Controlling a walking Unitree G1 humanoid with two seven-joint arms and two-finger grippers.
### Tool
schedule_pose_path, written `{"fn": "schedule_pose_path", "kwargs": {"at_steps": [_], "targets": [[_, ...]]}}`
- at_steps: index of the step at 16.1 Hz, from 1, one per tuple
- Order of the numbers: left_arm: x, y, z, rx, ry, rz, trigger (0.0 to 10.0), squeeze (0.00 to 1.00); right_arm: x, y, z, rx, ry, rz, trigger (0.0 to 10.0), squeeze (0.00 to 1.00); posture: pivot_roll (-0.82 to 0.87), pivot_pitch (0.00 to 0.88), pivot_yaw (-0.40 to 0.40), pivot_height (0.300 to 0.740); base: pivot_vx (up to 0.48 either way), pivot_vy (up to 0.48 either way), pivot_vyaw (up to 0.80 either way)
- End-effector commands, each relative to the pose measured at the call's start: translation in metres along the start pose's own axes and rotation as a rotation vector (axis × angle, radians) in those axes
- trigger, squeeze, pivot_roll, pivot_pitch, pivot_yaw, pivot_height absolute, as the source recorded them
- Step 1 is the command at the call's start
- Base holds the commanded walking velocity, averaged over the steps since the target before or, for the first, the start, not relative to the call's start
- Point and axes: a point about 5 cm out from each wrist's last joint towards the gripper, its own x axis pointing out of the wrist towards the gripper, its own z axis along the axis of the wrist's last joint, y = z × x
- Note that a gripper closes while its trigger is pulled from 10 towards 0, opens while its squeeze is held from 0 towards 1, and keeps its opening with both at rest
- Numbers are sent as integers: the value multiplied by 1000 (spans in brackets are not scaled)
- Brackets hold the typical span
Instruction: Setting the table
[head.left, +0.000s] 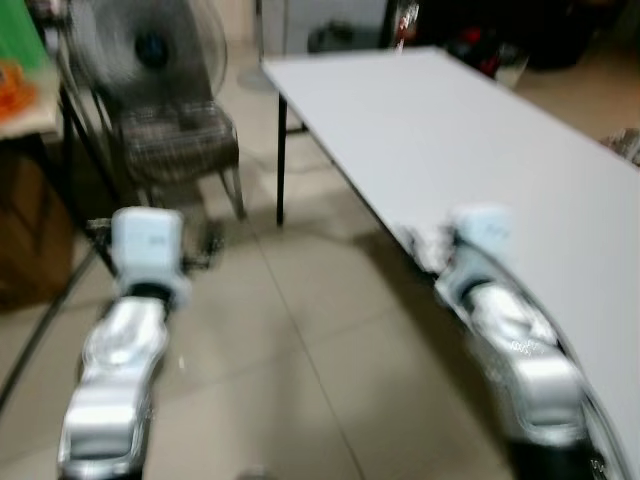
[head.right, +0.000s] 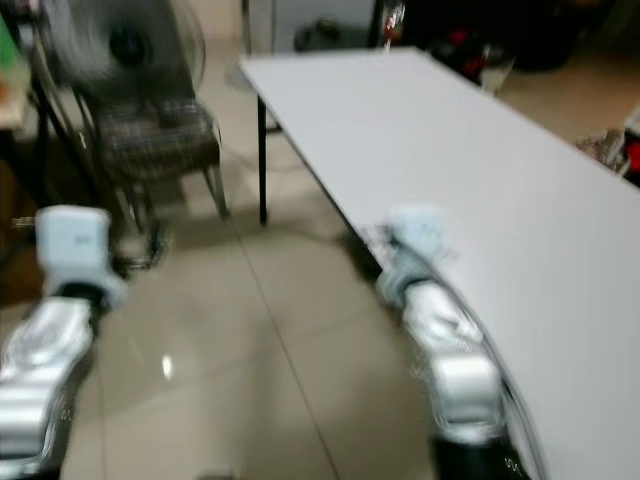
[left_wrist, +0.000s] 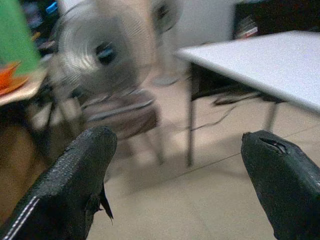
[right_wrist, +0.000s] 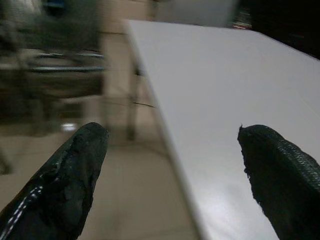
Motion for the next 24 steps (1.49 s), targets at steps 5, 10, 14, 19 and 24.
{"fn": "schedule_pose_path", "kwargs": {"at_steps": [5,10,14,19,24], "targets": [[-5,-7,7,6,-21,-28,10000,0,-3,-6,-3,-10,8,12,10000,1000,131,0,-22,740,412,0,800],[-2,-3,9,18,-27,-11,10000,0,7,-5,-5,-9,4,21,10000,1000,170,0,-34,740,411,0,800],[3,0,12,8,-35,-11,10000,0,6,-5,-2,19,-3,10,10000,761,143,0,-26,740,416,0,400],[4,-8,11,0,-28,-40,10000,0,1,-15,-2,-7,-22,-35,10000,0,146,0,-27,740,417,0,0],[2,-2,10,1,-24,-19,10000,0,3,-9,-1,-27,-28,-7,10000,0,147,0,-28,740,417,0,0]]}}
